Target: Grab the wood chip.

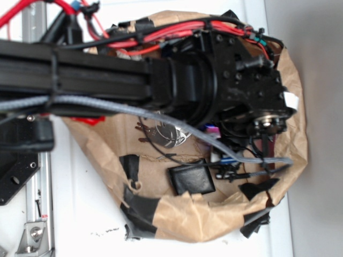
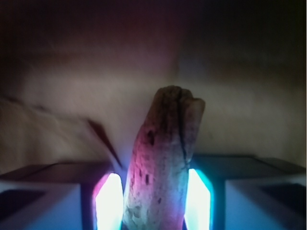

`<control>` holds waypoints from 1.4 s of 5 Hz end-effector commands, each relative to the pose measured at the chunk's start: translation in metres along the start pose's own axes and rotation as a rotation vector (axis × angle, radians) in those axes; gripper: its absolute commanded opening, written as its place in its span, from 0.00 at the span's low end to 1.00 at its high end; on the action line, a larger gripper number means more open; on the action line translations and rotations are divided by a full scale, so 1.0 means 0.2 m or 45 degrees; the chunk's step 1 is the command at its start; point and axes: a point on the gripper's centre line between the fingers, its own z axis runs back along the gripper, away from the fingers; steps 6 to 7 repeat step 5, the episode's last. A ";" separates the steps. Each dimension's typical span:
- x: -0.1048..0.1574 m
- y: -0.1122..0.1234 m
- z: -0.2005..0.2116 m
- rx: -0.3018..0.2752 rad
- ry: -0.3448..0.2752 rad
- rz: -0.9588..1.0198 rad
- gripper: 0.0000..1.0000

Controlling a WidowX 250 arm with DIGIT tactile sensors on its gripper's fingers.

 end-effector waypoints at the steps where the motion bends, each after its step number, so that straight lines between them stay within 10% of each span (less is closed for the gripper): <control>1: -0.15 -0.05 0.60 0.154 -0.063 0.155 0.00; 3: -0.29 -0.10 0.95 0.053 -0.108 0.631 0.00; 7: -0.30 -0.10 0.89 0.080 -0.077 0.707 0.00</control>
